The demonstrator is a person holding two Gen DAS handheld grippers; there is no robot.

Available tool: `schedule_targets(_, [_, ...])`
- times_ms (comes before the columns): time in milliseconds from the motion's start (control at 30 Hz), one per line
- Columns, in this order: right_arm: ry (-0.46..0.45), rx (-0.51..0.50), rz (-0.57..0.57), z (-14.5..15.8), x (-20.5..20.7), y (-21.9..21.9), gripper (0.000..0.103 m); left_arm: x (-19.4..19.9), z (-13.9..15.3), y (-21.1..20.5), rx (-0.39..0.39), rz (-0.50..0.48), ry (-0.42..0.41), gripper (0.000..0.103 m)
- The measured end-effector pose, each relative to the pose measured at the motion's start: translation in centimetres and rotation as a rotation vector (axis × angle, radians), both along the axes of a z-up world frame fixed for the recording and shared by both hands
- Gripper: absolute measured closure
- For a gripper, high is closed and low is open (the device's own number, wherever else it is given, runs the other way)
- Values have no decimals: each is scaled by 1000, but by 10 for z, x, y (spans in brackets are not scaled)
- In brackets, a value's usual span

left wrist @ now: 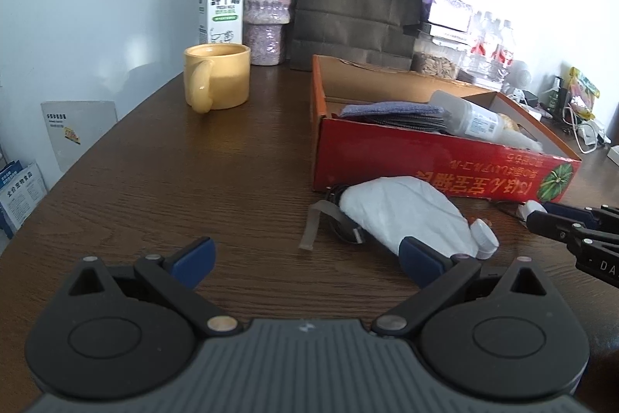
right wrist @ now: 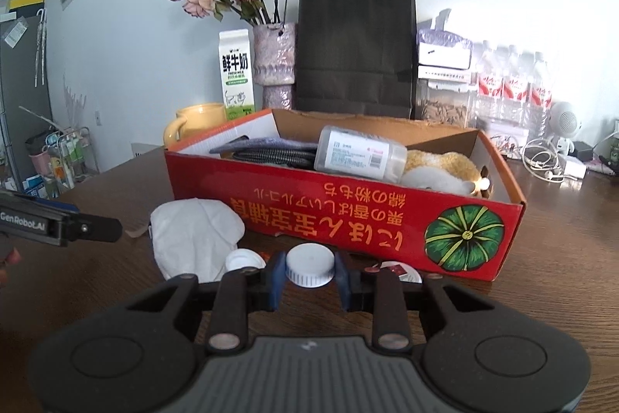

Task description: Organize objects

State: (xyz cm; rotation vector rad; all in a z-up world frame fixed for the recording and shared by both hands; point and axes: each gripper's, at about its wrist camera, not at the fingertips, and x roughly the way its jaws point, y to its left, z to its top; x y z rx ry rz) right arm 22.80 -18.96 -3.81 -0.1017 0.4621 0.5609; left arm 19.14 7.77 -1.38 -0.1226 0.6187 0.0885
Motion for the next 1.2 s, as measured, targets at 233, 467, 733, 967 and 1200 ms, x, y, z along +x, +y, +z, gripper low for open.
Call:
schedule_targets(233, [-17, 5, -5, 2, -4, -2, 77, 7, -3, -3, 14, 0, -4, 0])
schedule_targets(467, [-21, 5, -3, 2, -4, -2, 76, 21, -5, 7, 93, 39, -3, 13])
schedule_targets(733, [-20, 5, -3, 2, -4, -1, 76, 33, -18, 10, 99, -39, 53, 61])
schedule_targets(967, [-20, 6, -1, 2, -4, -1, 76, 19, -14, 4, 63, -69, 6, 102])
schedule_targets(1200, [-21, 6, 0, 1, -5, 0, 76, -8, 16, 2, 55, -46, -116, 102])
